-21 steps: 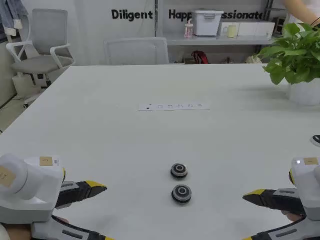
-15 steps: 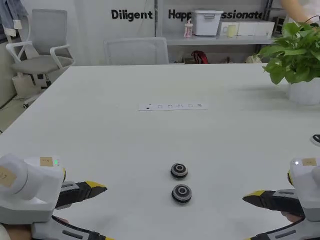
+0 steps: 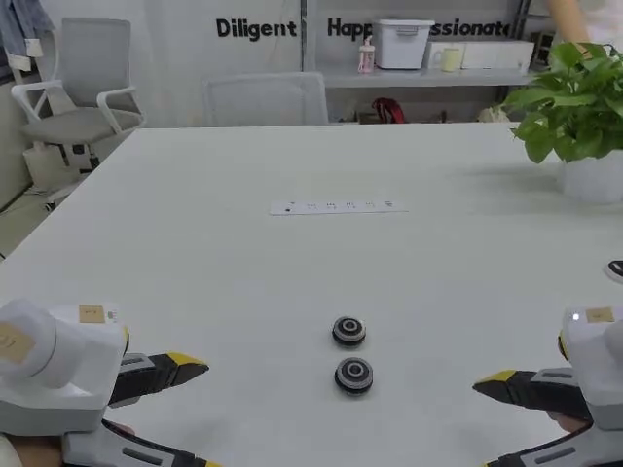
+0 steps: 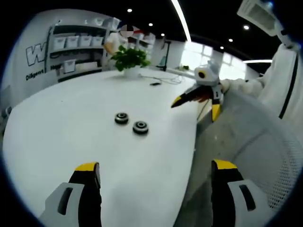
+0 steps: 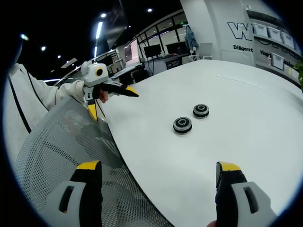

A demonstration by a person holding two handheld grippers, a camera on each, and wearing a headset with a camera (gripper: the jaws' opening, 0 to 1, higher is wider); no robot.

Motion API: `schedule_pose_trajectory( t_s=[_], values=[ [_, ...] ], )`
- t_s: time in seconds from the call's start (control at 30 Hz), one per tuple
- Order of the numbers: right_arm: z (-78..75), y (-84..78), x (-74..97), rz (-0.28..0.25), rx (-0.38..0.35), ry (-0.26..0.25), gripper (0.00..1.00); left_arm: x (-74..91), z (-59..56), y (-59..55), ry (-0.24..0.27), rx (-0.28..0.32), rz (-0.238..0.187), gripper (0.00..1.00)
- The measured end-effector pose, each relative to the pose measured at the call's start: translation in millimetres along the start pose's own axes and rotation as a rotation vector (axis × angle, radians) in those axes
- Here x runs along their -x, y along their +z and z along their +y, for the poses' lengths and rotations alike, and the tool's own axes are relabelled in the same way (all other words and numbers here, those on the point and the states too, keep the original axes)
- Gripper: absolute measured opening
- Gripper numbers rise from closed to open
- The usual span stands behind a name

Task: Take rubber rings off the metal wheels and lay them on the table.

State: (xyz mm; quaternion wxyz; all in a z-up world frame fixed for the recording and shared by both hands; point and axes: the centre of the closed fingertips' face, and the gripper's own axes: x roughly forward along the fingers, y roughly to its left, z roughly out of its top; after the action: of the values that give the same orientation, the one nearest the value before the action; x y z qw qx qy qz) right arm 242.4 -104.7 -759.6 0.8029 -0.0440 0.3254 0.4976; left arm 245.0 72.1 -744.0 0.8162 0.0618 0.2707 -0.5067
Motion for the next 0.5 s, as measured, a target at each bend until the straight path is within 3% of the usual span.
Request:
schedule_pose_trajectory(
  t_s=[0.5],
  values=[
    [-3.4,-1.1,0.9,-0.003,-0.010,-0.022,0.96,1.4,1.9,2.9,0.015,0.003,-0.021,0.99]
  ],
)
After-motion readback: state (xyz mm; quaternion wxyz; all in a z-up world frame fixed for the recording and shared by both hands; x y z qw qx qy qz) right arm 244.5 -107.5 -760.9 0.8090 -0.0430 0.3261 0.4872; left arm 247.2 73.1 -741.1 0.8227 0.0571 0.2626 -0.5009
